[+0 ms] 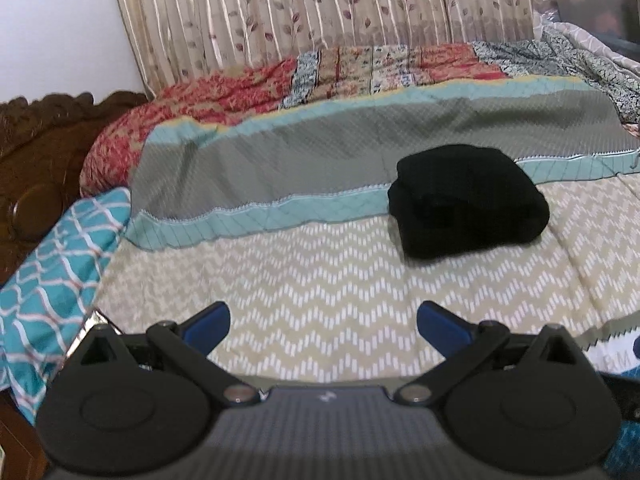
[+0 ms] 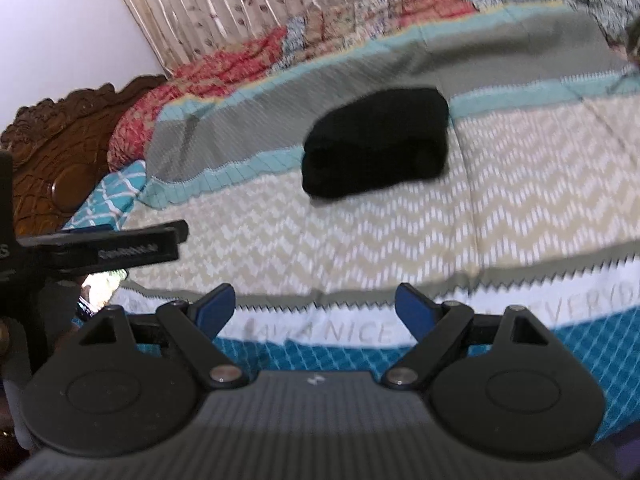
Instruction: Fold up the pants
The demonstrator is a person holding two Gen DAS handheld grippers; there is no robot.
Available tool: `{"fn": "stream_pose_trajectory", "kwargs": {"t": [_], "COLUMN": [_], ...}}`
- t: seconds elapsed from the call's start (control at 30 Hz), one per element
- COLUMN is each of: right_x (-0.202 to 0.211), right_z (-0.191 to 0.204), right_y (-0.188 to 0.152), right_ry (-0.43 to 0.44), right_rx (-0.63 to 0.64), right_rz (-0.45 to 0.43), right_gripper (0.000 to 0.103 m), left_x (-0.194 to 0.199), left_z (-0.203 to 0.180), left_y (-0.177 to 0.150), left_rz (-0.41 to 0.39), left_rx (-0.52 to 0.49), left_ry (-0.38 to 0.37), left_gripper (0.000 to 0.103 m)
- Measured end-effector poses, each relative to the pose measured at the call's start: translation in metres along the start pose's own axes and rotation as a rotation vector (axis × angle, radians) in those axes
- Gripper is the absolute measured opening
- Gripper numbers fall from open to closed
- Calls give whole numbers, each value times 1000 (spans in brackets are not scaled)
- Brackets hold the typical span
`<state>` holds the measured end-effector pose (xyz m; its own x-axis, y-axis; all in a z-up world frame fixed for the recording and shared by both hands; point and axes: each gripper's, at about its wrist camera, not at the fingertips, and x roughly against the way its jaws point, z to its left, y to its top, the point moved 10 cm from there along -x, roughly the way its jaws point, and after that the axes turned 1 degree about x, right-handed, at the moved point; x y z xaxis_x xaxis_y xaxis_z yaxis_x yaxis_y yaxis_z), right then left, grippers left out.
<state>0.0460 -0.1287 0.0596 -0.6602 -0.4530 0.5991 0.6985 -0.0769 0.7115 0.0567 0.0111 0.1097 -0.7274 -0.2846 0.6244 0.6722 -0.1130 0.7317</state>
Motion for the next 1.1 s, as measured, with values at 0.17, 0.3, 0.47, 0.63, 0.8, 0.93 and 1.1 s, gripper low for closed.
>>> {"fn": "stream_pose_trajectory", "kwargs": {"t": [0.17,0.3,0.47,0.63,0.8,0.93,1.1], "right_x": [12,14,9,9,11,11,11], "right_z": [5,4,-4,-10,-13,-14,-17], "right_y": [7,4,0,-1,-2,-2,-2], "right_ry": [17,13,-14,-28,-40,-51,-56], "right_rx": [-24,-50,-90,-115,-116,-111,-118], "right_rz": [-48,-62,-58,-59,-63,-68,-69], "right_gripper": [90,90,90,90,90,90,91], "left_x": [1,-2,-7,-10,-11,-15,-16], "left_z": [-5,-8,-10,-13,-17,-19,-18], "left_y": [-2,-15,-28,-37,-43,-48,-52], "left_rz": [55,105,149,175,196,218,231], "left_rx": [19,22,29,18,10,7,10], "left_ry": [-48,-59,-73,-75,-89,-96,-98], "left_gripper": [103,103,103,103,103,103,103]}}
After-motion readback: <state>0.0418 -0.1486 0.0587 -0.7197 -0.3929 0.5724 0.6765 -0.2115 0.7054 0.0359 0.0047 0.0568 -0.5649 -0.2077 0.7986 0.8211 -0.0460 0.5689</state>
